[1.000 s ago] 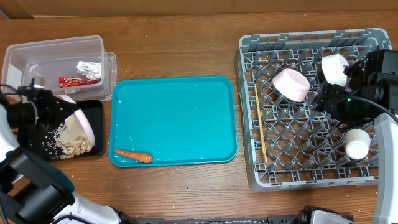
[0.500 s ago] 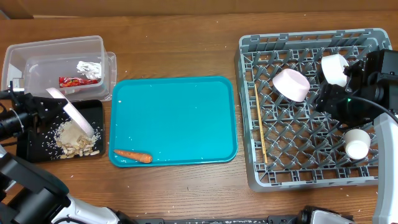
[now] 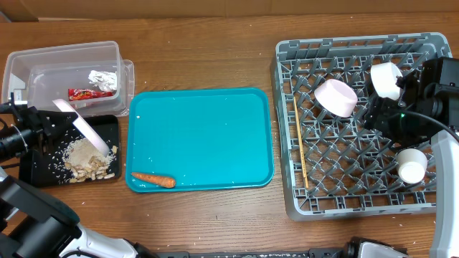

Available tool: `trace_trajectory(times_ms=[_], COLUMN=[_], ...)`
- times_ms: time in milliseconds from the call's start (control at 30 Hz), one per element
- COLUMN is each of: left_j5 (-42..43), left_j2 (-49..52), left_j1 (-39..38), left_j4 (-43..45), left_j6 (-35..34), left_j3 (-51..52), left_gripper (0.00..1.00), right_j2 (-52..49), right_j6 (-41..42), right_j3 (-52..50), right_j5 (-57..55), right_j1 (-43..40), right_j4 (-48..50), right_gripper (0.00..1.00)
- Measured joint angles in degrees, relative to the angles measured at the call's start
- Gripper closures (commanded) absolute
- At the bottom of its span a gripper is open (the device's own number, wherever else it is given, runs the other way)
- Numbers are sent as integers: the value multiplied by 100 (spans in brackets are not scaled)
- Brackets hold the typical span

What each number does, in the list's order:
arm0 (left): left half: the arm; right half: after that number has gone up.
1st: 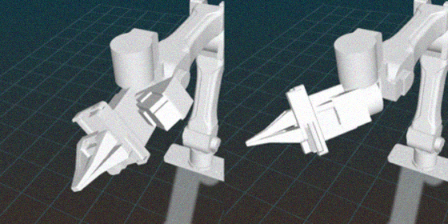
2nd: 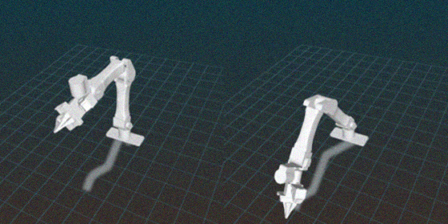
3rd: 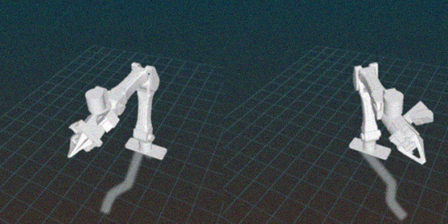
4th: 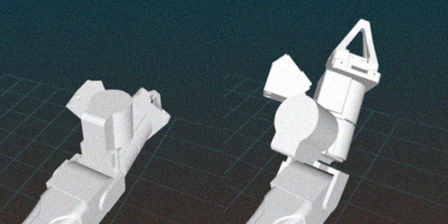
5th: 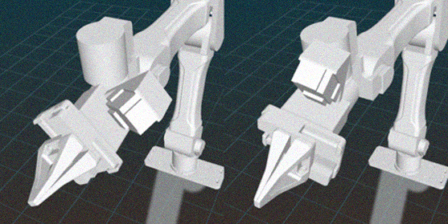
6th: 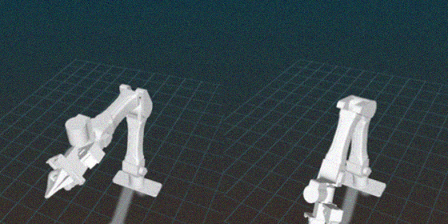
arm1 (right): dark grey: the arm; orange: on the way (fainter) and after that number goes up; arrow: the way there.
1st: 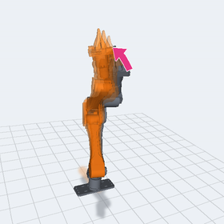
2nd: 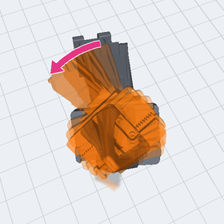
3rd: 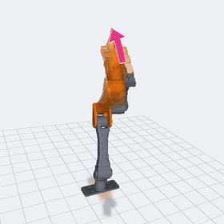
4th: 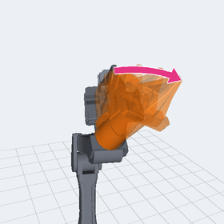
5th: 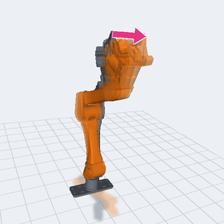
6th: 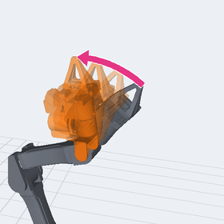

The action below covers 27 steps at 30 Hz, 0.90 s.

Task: Sort waste into correct bins and load items into the dishwasher
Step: 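Tilt the plate with left gripper to dump rice and peanuts onto black tray, then set the empty white plate back on the teal tray with left gripper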

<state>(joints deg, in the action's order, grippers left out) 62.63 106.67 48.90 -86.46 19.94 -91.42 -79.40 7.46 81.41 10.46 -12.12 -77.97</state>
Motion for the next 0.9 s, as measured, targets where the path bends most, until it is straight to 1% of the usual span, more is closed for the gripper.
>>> trace_trajectory(times_ms=[167, 333, 400, 500, 600, 733, 800, 900], left_j5=[-7, -7, -7, -31, -70, -87, -236, -752], left_j2=[0, 0, -13, -107, -345, -678, -748, -750], left_j1=[-4, -52, -168, -496, -1043, -2052, -2702, -3687], left_j4=[-48, -555, -741, -772, -763, -638, -289, 461], left_j6=[13, 136, 240, 321, 385, 400, 264, -267], left_j3=[0, 2, 4, 7, 11, 11, 11, 11], left_gripper=[96, 96, 96, 96, 96, 96, 96, 96], right_j2=[0, 0, 0, 0, 0, 0, 0, 0], right_j6=[0, 0, 0, 0, 0, 0, 2, 0], right_j3=[0, 0, 0, 0, 0, 0, 0, 0], right_j5=[0, 0, 0, -2, 0, 0, 0, 0], right_j1=[0, 0, 0, 0, 0, 0, 0, 0], right_j4=[0, 26, 37, 39, 37, 42, 42, 39], right_gripper=[31, 31, 31, 31, 31, 31, 31, 31])
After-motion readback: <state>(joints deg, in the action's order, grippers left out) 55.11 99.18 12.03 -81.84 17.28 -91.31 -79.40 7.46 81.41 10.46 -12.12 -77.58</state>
